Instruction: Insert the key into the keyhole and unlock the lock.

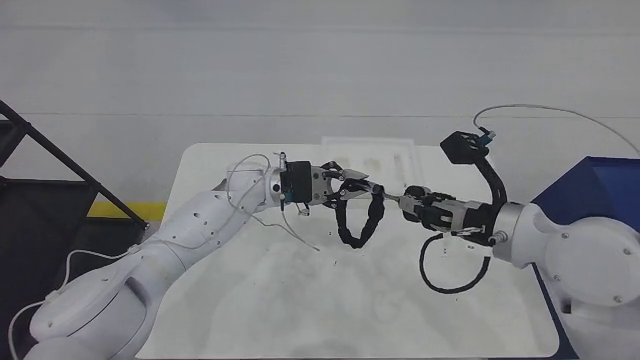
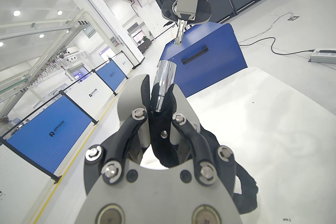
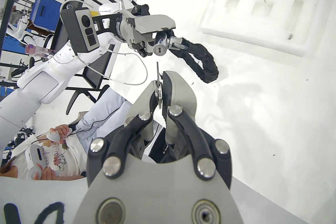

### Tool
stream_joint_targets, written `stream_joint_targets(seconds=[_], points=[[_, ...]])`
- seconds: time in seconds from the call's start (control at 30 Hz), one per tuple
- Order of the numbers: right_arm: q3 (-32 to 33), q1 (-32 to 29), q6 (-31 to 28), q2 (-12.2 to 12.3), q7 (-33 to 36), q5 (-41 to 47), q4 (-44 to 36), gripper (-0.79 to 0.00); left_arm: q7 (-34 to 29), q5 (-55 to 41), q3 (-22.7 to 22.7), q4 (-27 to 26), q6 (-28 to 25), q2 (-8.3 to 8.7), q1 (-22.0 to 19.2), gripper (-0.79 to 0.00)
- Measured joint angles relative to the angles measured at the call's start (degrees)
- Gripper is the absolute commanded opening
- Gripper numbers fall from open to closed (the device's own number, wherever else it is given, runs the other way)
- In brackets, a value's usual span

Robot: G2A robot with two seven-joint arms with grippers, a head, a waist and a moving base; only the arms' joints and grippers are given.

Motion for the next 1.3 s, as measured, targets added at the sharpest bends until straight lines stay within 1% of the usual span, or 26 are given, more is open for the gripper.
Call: stream_joint_targets(seconds=[0.27, 0.5, 0.8, 1.3], points=[[-1.5, 1.3, 2.2, 0.3, 0.4, -2.5, 0.1, -0.785, 1.3, 1.5, 0.1, 1.8, -0.3, -1.65, -0.3, -0.785], [-2.2, 2.3, 2.9, 0.3, 0.1, -1.2, 1.6, -0.785, 1.9, 2.9, -0.5, 3.1, 0.4, -2.56, -0.2, -0.785], [-3.4, 3.3, 3.2, 0.5, -0.1, -1.1, 2.9, -0.785, 2.5, 4.2, -1.4, 3.7, -0.1, -3.22, 0.0, -0.785], [-4.1, 4.0, 3.7, 0.8, -0.3, -0.4, 3.3, -0.785, 2.7, 6.1, -3.1, 4.5, -0.2, -3.86, 0.5, -0.785]])
